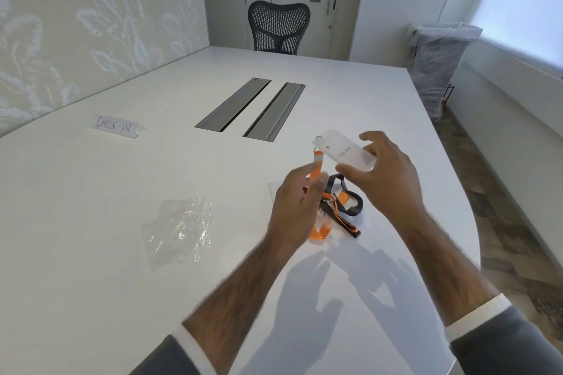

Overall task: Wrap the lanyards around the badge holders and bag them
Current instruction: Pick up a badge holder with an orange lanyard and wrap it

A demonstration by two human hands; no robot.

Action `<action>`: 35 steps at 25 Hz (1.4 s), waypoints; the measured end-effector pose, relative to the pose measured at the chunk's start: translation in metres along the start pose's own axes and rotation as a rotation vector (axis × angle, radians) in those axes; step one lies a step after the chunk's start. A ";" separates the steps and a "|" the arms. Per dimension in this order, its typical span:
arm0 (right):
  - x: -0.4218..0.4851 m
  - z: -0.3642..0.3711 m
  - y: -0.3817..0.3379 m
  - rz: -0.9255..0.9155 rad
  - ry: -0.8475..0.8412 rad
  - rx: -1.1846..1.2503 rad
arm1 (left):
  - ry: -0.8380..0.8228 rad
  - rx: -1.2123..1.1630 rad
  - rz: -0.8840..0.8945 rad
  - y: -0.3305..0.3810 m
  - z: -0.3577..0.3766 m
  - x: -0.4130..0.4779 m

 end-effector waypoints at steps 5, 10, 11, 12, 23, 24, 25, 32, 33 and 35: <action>0.008 -0.017 -0.035 -0.065 0.081 0.126 | 0.179 -0.073 -0.103 0.048 -0.019 0.050; 0.016 -0.031 -0.064 -0.045 0.105 0.349 | 0.078 -0.100 0.076 0.081 -0.032 0.071; 0.018 -0.030 -0.067 -0.034 0.081 0.383 | 0.076 -0.101 0.110 0.088 -0.034 0.068; 0.019 -0.030 -0.070 -0.014 0.052 0.416 | 0.071 -0.117 0.124 0.093 -0.037 0.065; 0.014 -0.028 -0.100 0.090 -0.155 0.538 | 0.003 -0.228 0.030 0.107 -0.059 0.018; 0.011 -0.028 -0.104 0.094 -0.171 0.584 | 0.010 -0.229 -0.001 0.110 -0.065 0.016; 0.010 -0.029 -0.109 0.077 -0.179 0.623 | 0.024 -0.230 -0.020 0.114 -0.072 0.015; 0.019 -0.050 -0.137 -0.020 -0.226 0.891 | 0.192 -0.210 0.181 0.135 -0.105 0.020; 0.020 -0.052 -0.137 -0.018 -0.223 0.940 | 0.203 -0.250 0.161 0.130 -0.105 0.020; 0.018 -0.047 -0.134 -0.009 -0.185 1.001 | 0.146 -0.371 0.070 0.115 -0.094 0.017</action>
Point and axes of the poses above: each hand's wrist, its own x-axis towards the middle knuckle, its own z-axis out of the palm, y = z × x, the point moved 3 cm from there along x, towards the middle knuckle, and after that the axes turned 12 degrees about x, right-handed, at the moved point
